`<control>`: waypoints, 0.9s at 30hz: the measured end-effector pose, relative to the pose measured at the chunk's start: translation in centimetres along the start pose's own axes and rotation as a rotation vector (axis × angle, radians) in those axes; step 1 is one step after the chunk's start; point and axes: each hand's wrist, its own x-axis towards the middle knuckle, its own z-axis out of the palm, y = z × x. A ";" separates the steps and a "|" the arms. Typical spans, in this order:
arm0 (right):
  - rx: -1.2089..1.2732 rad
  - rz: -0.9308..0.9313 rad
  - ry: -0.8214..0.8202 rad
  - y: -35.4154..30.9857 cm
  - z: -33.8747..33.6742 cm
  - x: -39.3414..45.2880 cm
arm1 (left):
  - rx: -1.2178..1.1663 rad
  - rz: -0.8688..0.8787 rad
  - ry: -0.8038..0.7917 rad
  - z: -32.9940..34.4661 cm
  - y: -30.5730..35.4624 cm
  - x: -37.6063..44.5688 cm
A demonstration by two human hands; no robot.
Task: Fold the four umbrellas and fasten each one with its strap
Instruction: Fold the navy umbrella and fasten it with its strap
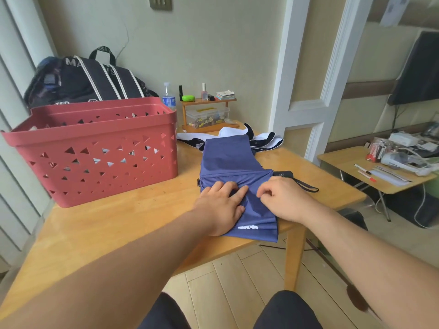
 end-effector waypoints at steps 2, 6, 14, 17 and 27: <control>-0.002 0.083 0.017 1.3 1.1 0.9 | -0.035 0.004 0.050 0.3 0.0 -0.4; 0.135 0.180 0.005 2.2 1.7 1.6 | -0.038 -0.014 0.143 0.7 0.0 -0.7; 0.054 0.104 0.261 -2.3 -1.2 3.1 | -0.097 -0.065 -0.053 0.1 0.2 -0.8; 0.197 0.099 0.153 -5.0 -0.2 3.2 | -0.106 -0.028 -0.209 -0.9 0.1 -1.3; 0.003 0.180 -0.098 -2.4 3.4 1.1 | -0.412 0.110 -0.427 -2.5 -2.6 -4.3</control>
